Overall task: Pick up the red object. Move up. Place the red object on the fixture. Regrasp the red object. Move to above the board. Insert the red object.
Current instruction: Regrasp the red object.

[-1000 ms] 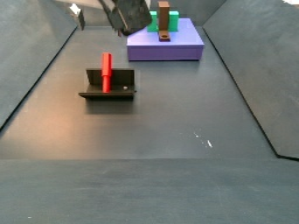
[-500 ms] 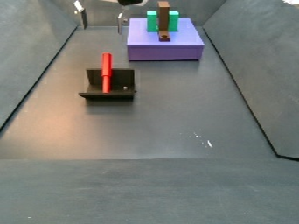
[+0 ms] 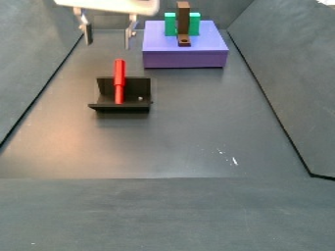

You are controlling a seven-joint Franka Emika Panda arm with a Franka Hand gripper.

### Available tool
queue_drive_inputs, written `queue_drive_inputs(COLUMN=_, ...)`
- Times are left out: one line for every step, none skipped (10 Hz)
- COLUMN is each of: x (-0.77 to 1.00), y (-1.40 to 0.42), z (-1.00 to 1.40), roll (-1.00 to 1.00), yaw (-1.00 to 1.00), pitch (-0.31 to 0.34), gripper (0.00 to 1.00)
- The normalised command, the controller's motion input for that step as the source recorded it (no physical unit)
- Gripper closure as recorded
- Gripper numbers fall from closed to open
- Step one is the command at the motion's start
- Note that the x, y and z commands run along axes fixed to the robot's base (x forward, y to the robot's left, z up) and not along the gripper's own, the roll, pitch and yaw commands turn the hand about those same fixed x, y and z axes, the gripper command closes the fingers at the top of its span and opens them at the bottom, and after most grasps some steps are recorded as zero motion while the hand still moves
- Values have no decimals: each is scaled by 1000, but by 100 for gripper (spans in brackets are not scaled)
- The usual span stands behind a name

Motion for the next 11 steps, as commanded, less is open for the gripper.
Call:
queue_drive_inputs(x=54, y=154, z=-383, roll=723, yaw=174, pitch=11, gripper=0)
queue_drive_inputs(x=-83, y=303, z=-220, roll=646, yaw=160, pitch=0, gripper=0)
queue_drive_inputs(x=-203, y=257, z=0, roll=571, yaw=137, pitch=0, gripper=0)
queue_drive_inputs(x=-169, y=220, z=0, roll=500, yaw=149, pitch=0, gripper=0)
queue_drive_inputs(x=-57, y=100, z=-211, roll=589, yaw=206, pitch=-40, gripper=0)
queue_drive_inputs(x=0, y=66, z=-371, roll=566, yaw=263, pitch=-126, gripper=0)
queue_drive_inputs(x=-314, y=3, z=-160, roll=297, yaw=240, pitch=-351, gripper=0)
queue_drive_inputs(x=0, y=0, z=-9, roll=211, yaw=366, pitch=-386, gripper=0)
queue_drive_inputs(x=0, y=0, z=0, roll=329, yaw=357, pitch=-263, gripper=0)
queue_drive_inputs(x=14, y=0, z=0, roll=380, yaw=360, pitch=-174, gripper=0)
queue_drive_inputs(x=109, y=-31, z=-6, roll=557, yaw=306, pitch=-91, gripper=0)
